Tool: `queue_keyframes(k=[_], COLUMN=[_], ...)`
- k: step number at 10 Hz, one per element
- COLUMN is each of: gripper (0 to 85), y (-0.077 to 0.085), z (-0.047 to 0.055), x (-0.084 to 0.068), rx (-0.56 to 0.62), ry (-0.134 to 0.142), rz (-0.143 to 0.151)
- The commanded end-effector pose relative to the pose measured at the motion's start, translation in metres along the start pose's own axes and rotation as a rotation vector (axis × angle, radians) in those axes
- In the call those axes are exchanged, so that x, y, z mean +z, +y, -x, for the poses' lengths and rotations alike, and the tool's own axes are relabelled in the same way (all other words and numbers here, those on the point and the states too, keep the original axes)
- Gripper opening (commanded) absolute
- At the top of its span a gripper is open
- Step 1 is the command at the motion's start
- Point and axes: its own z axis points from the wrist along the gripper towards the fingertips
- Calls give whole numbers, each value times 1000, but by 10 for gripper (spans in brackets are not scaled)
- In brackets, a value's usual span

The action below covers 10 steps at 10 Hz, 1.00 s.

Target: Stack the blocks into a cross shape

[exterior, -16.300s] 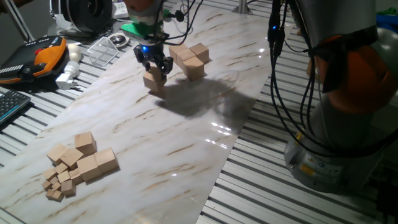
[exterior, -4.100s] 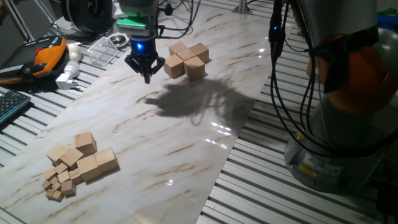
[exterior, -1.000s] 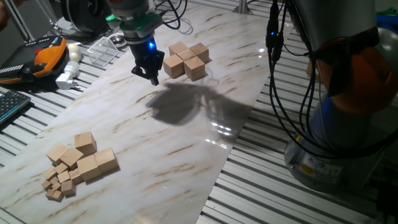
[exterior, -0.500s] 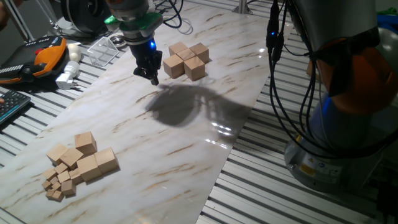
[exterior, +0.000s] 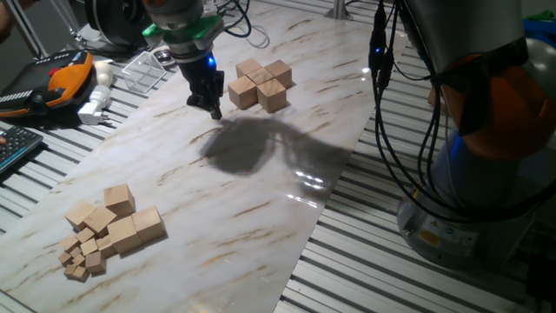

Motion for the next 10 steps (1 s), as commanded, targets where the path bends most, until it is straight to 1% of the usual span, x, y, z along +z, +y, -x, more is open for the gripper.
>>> queue_keyframes(k=[1,5,8,10], gripper=[0,0,0,0], y=[0,1,2,2], z=[0,-1,-1,-2], x=[0,0,1,1], rx=[118,110,108,108], ry=[-3,-4,-8,-5], rz=[17,20,33,36])
